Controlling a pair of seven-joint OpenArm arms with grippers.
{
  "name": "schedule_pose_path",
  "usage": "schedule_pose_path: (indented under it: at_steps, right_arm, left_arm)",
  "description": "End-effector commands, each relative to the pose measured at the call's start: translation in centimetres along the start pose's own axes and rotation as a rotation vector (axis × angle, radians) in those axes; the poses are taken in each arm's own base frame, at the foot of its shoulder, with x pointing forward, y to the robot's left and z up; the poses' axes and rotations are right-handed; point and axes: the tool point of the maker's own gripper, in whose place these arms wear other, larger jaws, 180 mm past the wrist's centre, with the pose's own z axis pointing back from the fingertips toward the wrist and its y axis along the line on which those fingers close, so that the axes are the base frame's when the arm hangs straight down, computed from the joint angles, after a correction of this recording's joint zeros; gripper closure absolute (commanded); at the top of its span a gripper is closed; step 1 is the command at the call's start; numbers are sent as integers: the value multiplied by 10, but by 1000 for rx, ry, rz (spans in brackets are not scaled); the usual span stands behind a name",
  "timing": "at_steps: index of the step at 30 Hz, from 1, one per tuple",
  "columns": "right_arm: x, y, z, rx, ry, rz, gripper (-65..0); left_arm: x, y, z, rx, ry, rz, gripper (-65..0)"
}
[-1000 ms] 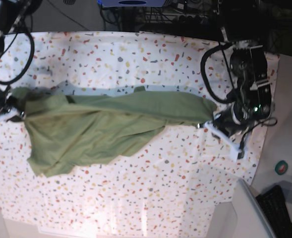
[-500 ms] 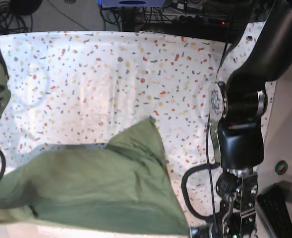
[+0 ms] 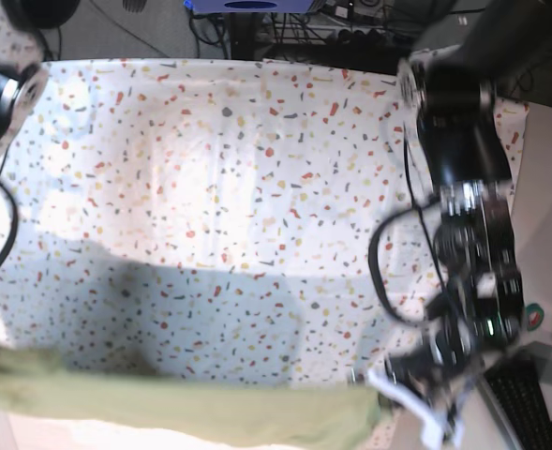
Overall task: Layout the t-shirt on the table in an organized manner, then fold the t-shirt properly
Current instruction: 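Raise the shirt high with both grippers and shake it out, then lower the shirt flat onto the cloth with both grippers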
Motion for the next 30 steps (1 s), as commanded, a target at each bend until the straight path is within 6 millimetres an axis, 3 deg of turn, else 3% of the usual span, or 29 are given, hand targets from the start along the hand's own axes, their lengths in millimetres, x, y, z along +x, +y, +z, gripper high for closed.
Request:
schedule_pose_path:
  at_steps: [1, 6, 10, 12, 15, 22, 25, 27, 30]
  right_arm:
    - [4, -7, 4, -23, -36, 8, 0]
    - [-120, 13, -13, 29, 137, -47, 0]
    - [-200, 16, -12, 38, 263, -95, 0]
    - [-231, 11, -4, 29, 315, -95, 0]
    - [-258, 5, 11, 17, 368, -83, 0]
    - [-307, -2, 59, -3, 465, -43, 0]
    - [-318, -2, 77, -4, 489, -23, 0]
    - [-325, 3, 86, -3, 500, -35, 0]
    - [-323, 3, 93, -5, 494, -23, 0]
  left_arm:
    - [1, 5, 5, 6, -23, -12, 0]
    - [-129, 29, 14, 55, 184, 17, 0]
    - [-204, 53, 23, 100, 292, 38, 0]
    - [-228, 61, 30, 119, 327, 52, 0]
    - [-248, 65, 41, 128, 367, 49, 0]
    - [-270, 65, 81, 130, 406, -1, 0]
    - [-289, 66, 105, 138, 444, -8, 0]
    - [-298, 78, 124, 180, 460, 14, 0]
    - [-300, 86, 140, 222, 454, 42, 0]
